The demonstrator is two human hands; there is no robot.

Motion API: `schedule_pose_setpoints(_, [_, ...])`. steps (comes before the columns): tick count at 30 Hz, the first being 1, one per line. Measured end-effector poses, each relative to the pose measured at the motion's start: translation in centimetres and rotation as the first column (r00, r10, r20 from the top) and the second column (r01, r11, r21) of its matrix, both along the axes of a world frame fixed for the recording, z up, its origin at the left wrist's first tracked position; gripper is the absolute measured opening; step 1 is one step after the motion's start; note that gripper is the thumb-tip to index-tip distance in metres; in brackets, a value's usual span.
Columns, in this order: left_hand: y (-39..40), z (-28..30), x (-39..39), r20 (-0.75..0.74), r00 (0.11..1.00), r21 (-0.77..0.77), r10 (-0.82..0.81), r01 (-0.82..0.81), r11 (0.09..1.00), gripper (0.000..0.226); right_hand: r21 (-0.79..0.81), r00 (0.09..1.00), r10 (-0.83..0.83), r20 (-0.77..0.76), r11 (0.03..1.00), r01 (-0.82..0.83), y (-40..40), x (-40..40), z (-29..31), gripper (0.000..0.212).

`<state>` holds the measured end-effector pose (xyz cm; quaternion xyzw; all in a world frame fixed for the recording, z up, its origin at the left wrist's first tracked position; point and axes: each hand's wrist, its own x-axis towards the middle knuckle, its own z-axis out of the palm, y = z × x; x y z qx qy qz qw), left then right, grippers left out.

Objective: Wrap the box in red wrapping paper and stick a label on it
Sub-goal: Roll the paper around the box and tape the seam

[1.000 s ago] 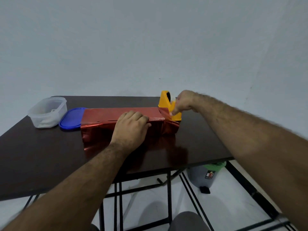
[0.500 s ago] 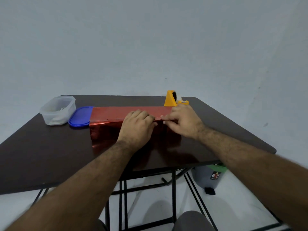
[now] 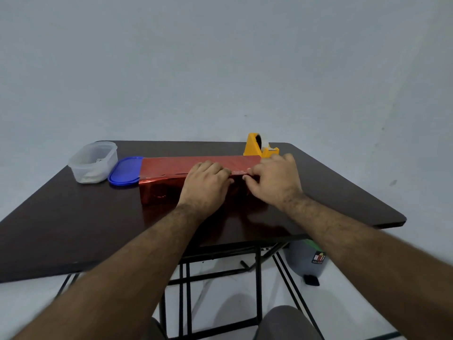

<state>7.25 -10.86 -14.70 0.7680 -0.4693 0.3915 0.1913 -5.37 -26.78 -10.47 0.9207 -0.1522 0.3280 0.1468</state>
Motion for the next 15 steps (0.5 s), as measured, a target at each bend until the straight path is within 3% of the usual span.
schedule_pose_setpoints(3, [0.0, 0.1, -0.1, -0.016, 1.0, 0.017, 0.001, -0.001, 1.0, 0.022, -0.155, 0.984, -0.106, -0.144, 0.984, 0.083, 1.6, 0.1, 1.2, 0.047])
schedule_pose_setpoints(7, [0.3, 0.7, -0.6, -0.094, 0.996, 0.037, 0.011, -0.008, 0.999, 0.028, -0.196, 0.975, -0.101, -0.198, 0.979, 0.061, 1.7, 0.3, 2.0, 0.053])
schedule_pose_setpoints(11, [0.8, 2.6, -1.4, -0.238, 0.971, 0.135, -0.021, 0.055, 0.989, 0.059, -0.008, 0.999, 0.037, -0.023, 0.999, -0.037, 0.4, -0.5, 0.4, 0.048])
schedule_pose_setpoints(15, [0.4, 5.0, -1.3, -0.239, 0.97, 0.341, 0.039, 0.046, 0.939, 0.056, 0.0, 0.997, 0.065, 0.051, 0.998, -0.065, -0.2, -0.7, -0.7, 0.039])
